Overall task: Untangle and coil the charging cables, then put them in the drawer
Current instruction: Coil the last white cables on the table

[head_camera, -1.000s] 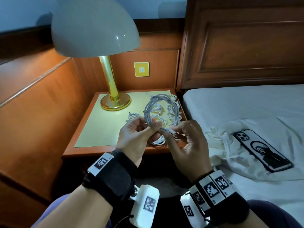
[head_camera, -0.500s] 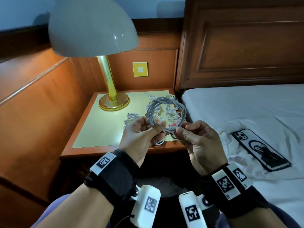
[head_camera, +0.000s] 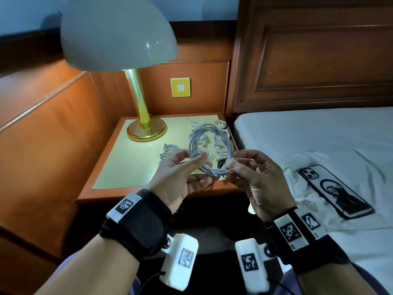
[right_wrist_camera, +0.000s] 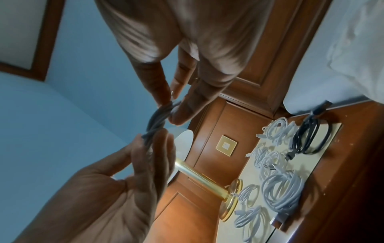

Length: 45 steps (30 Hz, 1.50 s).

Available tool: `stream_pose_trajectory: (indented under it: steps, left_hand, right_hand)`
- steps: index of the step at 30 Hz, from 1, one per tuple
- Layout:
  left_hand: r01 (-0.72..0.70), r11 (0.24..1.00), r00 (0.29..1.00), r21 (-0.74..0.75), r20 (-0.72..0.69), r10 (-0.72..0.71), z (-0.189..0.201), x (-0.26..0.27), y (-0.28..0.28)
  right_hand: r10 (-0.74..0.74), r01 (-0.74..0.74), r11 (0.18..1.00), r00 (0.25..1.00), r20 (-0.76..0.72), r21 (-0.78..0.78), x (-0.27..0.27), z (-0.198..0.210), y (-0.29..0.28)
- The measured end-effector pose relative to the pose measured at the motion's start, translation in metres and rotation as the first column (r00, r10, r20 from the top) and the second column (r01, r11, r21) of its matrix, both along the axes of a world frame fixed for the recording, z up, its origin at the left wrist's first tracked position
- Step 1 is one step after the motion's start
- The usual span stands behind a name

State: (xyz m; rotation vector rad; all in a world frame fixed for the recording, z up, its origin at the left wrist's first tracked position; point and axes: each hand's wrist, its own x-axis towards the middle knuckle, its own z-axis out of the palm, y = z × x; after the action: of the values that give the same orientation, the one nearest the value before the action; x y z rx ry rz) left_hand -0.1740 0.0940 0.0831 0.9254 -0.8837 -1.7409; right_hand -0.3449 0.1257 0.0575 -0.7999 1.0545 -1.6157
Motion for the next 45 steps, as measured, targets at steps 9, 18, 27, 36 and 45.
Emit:
stream_pose_trajectory:
  steps: [9,18,27,36,45]
  left_hand:
    - [0.265,0.958,0.964,-0.112,0.039,-0.262,0.003,0.019,-0.002]
    - [0.018,0.969,0.976,-0.247,0.215,0.037,0.006,0.021,-0.007]
    - [-0.160,0.975,0.952,-0.152,0.239,0.193,-0.005,0.005,-0.007]
    - [-0.021,0.995,0.908,-0.096,0.415,0.059,-0.005,0.015,-0.012]
    - [0.113,0.958,0.807,-0.262,0.587,0.065,-0.007,0.030,-0.019]
  right_hand:
    - [0.082,-0.084,0.996,0.967,-0.241,0.001,-0.005,-0.001,-0.001]
    - [0.090,-0.172,0.981,0.820,-0.566,-0.093,-0.009,-0.005,0.004]
    - [-0.327,-0.073,0.908,0.493,-0.806,-0.413,0.005,-0.028,-0.007]
    - [-0.195,-0.027,0.962,0.626,-0.755,-0.270,0.011,-0.025,-0.001]
    - [0.154,-0.232,0.971,0.802,-0.578,-0.063,-0.009,-0.011,0.000]
